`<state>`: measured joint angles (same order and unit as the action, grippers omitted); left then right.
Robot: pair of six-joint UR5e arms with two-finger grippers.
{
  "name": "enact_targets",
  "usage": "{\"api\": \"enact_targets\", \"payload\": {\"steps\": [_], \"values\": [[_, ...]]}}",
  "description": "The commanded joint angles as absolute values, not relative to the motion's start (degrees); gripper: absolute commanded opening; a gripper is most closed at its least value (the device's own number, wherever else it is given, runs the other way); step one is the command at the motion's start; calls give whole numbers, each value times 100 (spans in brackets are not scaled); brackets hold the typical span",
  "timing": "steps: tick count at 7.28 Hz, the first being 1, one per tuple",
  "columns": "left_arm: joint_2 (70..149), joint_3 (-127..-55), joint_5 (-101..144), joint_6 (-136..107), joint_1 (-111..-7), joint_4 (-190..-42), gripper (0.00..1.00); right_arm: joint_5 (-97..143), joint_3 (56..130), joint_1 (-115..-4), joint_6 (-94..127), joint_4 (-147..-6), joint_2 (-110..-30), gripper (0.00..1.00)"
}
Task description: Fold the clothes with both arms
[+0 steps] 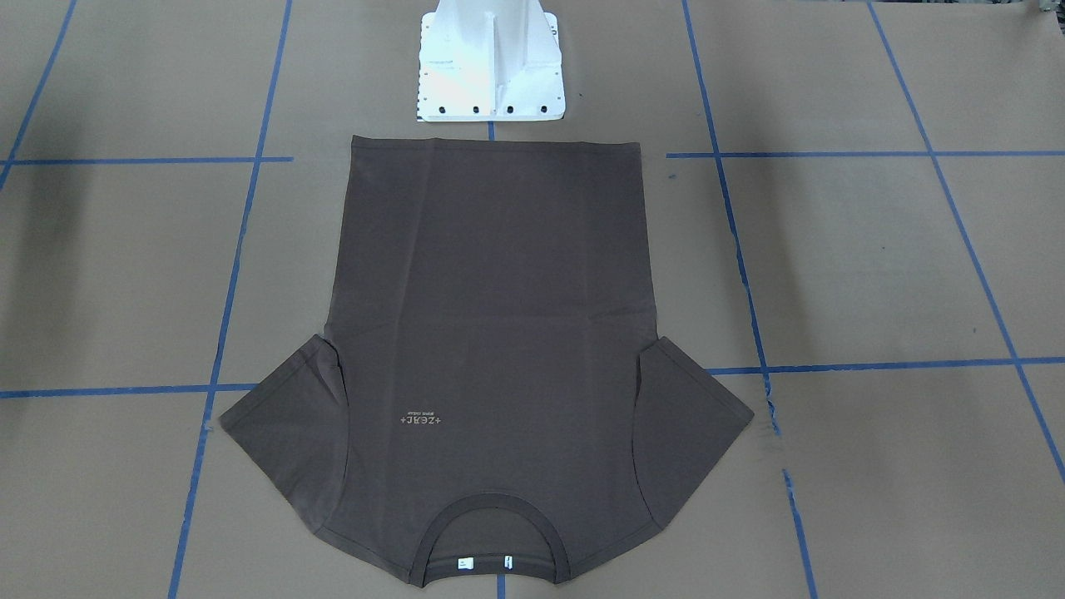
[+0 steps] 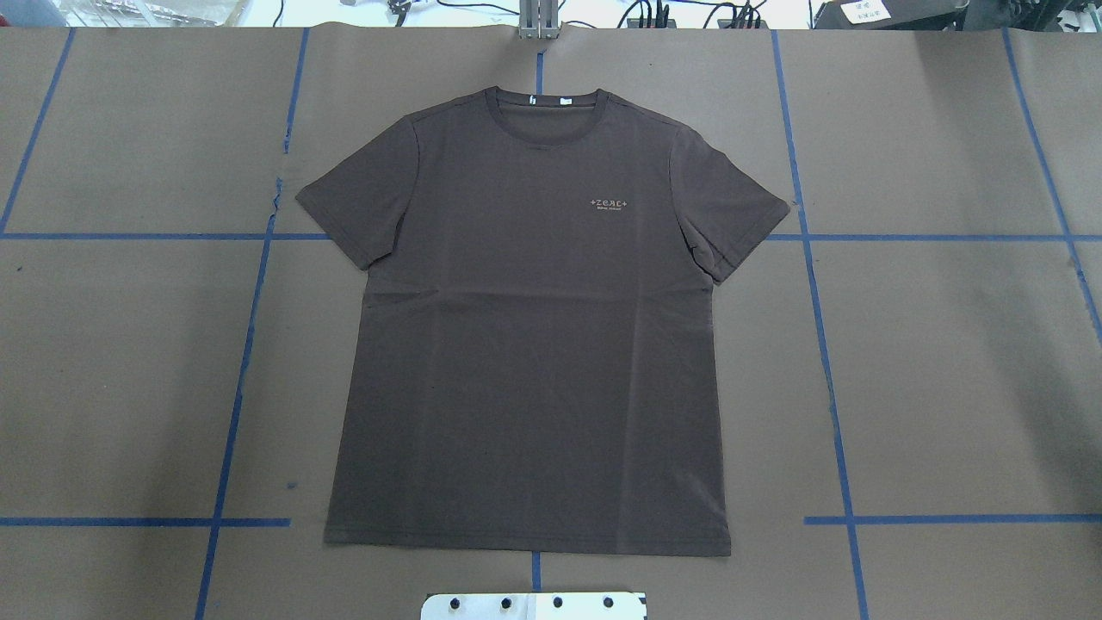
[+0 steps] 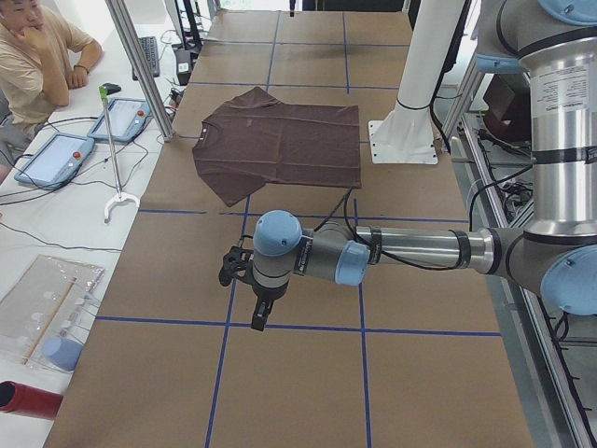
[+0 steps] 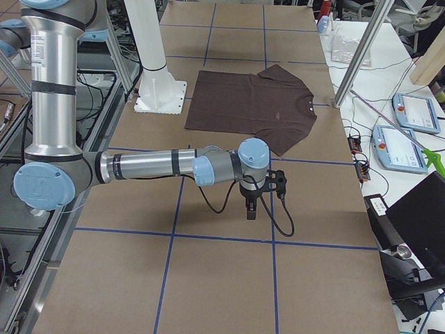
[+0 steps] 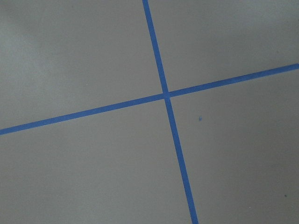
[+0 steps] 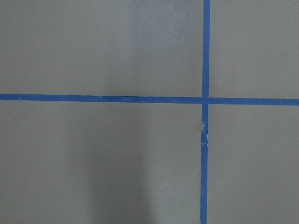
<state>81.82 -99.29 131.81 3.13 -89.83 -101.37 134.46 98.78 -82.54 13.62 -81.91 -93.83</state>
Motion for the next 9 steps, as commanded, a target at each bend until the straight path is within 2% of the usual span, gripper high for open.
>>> {"api": "enact_targets", "payload": {"steps": [1,4,8,9], "values": [[8166,-10088,12982,-59,-9000,-10143,100,13456,9478,-8244,1371,-7475,-9352,100],[8157,-10029,13016,-61,-8974,-10519,100,13456,9265,-8218,1363,-6803,-9430,100],[8165,-10125,13313,-44,-8965,-10670,100,13456,9281,-7446,1895,-6742,-9326,100],[8156,-10108,13394,-18,-8965,-10792,100,13395,9238,-7149,2594,-6358,-9021,100]]}}
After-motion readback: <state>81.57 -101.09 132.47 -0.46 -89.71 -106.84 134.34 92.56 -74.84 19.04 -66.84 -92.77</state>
